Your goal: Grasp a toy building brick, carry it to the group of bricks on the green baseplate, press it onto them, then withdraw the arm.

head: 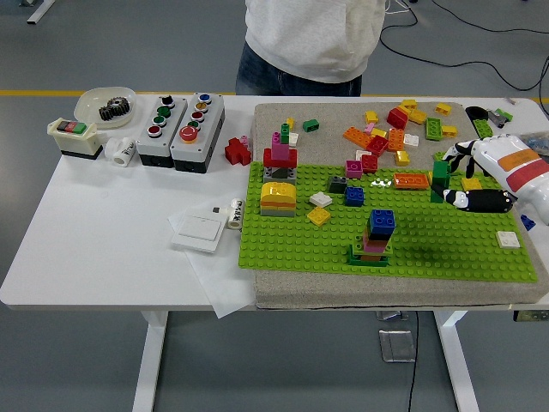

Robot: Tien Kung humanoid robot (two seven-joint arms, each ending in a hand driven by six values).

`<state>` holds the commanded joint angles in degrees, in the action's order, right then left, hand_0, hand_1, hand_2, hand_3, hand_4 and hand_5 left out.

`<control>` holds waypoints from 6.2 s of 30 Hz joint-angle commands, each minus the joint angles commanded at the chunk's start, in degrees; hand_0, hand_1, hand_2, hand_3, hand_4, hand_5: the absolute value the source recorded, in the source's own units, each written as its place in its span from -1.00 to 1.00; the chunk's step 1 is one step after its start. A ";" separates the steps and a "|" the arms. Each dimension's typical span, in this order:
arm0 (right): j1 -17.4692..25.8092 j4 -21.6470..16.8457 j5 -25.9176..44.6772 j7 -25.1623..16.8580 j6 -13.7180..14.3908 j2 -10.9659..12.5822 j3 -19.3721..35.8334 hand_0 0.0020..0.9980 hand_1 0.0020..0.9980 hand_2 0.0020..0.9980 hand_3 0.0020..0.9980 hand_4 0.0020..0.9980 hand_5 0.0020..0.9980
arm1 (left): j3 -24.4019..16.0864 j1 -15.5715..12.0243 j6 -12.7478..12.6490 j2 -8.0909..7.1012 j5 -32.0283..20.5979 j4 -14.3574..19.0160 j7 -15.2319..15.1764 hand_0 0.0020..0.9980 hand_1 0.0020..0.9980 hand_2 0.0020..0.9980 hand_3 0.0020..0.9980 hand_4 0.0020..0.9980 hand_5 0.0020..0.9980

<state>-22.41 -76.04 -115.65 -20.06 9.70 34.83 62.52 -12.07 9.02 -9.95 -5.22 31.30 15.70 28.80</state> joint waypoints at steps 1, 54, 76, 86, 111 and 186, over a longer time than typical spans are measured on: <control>0.49 -1.10 -0.64 0.08 -0.33 0.28 0.02 -0.58 -0.35 -0.09 0.01 0.36 -0.07 | -0.05 -0.02 0.01 0.00 0.07 0.00 0.03 -0.20 0.07 0.27 0.57 0.59 0.82; -1.51 -10.04 -7.23 -0.40 -1.73 1.34 -5.04 -0.57 -0.32 -0.08 0.02 0.40 -0.14 | -0.12 -0.12 0.16 -0.23 0.95 0.08 0.26 -0.21 0.06 0.27 0.57 0.59 0.82; -4.48 -8.92 -7.51 -0.44 -2.03 1.10 -8.89 -0.56 -0.32 -0.08 0.02 0.40 -0.14 | 0.14 0.20 0.11 -0.38 0.93 0.17 0.25 -0.21 0.06 0.27 0.57 0.59 0.82; -6.59 -7.97 -7.47 -0.57 -2.09 0.94 -11.49 -0.56 -0.32 -0.08 0.02 0.41 -0.14 | 0.29 0.29 0.05 -0.48 0.85 0.17 0.20 -0.21 0.06 0.26 0.57 0.59 0.81; -11.98 -5.70 -7.73 -0.23 -2.91 0.27 -17.36 -0.56 -0.31 -0.07 0.02 0.43 -0.14 | 0.70 0.46 -0.13 -0.69 0.73 0.23 -0.01 -0.23 0.04 0.25 0.57 0.59 0.81; -11.87 -4.06 -8.20 -0.23 -4.76 0.26 -15.92 -0.51 -0.20 0.10 0.12 0.54 -0.19 | 0.09 0.45 -0.29 -0.63 2.17 0.24 0.16 -0.24 0.03 0.24 0.56 0.59 0.81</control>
<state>-34.28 -80.10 -123.86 -20.29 4.93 35.09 46.60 -11.98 9.47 -10.24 -5.85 33.47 15.94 28.95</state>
